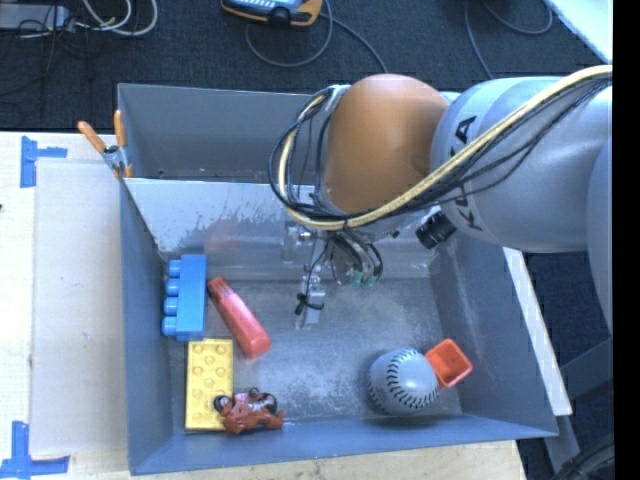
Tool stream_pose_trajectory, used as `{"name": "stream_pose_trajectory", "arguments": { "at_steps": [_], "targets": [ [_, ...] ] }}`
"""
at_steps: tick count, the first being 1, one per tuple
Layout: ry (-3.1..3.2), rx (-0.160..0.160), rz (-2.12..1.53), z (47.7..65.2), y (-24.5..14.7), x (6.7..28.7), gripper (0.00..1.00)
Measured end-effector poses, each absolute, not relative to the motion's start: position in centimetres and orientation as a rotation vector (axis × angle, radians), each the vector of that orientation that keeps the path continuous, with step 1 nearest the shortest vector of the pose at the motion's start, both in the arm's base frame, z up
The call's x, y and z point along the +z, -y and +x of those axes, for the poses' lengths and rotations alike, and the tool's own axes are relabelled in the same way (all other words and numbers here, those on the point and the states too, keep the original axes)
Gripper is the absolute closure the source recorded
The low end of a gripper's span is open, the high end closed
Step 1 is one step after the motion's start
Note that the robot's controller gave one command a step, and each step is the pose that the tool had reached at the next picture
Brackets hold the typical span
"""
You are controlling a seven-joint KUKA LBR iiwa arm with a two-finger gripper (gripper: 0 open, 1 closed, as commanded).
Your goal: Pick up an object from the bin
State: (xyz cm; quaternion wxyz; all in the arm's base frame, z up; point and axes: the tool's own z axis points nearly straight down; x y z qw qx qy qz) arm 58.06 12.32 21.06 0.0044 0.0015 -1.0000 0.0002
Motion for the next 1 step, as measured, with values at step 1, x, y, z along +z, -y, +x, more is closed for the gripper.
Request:
{"name": "stream_pose_trajectory", "arguments": {
  "at_steps": [1],
  "targets": [
    [3.140,-0.001,0.000,58.20,-12.25,21.55,0.00]
  ]
}}
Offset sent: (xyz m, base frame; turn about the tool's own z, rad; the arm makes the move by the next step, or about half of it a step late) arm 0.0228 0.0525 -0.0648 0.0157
